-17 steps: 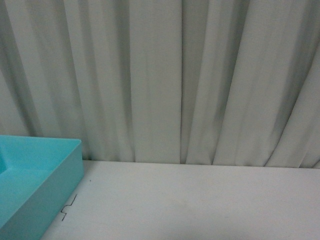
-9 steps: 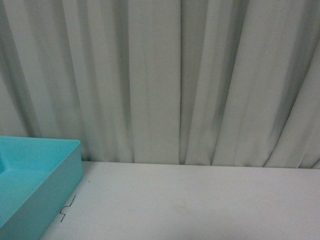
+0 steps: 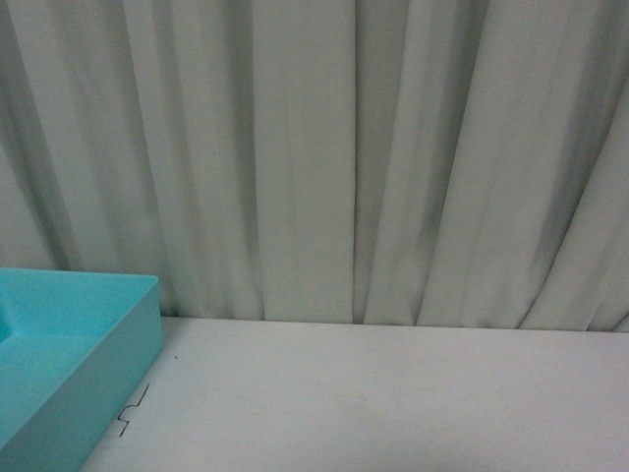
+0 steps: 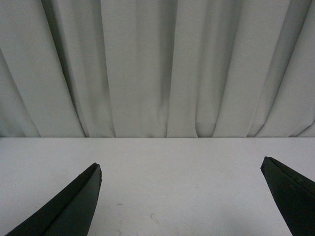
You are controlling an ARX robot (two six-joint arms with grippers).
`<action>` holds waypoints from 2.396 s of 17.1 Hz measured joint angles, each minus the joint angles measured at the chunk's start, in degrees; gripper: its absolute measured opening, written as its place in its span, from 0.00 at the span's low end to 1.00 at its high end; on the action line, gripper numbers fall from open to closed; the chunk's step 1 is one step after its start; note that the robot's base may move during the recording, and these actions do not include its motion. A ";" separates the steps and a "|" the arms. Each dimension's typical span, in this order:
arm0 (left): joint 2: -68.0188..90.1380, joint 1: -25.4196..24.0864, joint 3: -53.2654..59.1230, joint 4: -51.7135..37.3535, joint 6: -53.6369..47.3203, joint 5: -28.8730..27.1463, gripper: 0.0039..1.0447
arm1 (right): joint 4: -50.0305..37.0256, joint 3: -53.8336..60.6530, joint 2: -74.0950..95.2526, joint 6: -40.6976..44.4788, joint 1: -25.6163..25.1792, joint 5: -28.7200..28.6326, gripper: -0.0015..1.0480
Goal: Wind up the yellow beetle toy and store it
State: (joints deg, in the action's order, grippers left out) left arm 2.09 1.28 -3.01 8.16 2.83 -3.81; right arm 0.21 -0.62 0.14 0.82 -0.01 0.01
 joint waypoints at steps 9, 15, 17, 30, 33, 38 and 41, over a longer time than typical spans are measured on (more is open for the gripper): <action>61.46 0.35 -28.72 -13.46 -3.41 4.79 0.94 | 0.02 0.00 0.04 0.00 0.00 0.02 0.94; 73.40 15.93 -41.59 7.43 -37.75 13.51 0.94 | 0.02 0.00 0.04 0.00 0.00 0.00 0.94; 76.74 17.90 -42.05 15.13 -48.11 11.54 0.94 | 0.02 0.00 0.04 0.02 0.00 0.00 0.94; 95.71 16.02 -42.01 14.58 -72.06 -5.18 0.94 | 0.04 0.00 0.04 0.02 0.00 0.00 0.94; 97.83 15.76 -41.51 12.35 -70.14 -5.38 0.94 | 0.02 0.00 0.04 0.00 0.00 0.00 0.94; 101.94 15.69 -41.22 8.92 -65.77 -6.29 0.94 | 0.02 0.00 0.04 0.00 0.00 0.00 0.94; 103.16 14.99 -41.22 7.52 -64.17 -6.71 0.84 | 0.02 0.00 0.04 0.00 0.00 -0.02 0.94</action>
State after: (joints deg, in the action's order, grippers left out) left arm 105.25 16.27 -44.23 15.68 -61.34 -10.52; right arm 0.23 -0.62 0.19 0.82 -0.01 -0.01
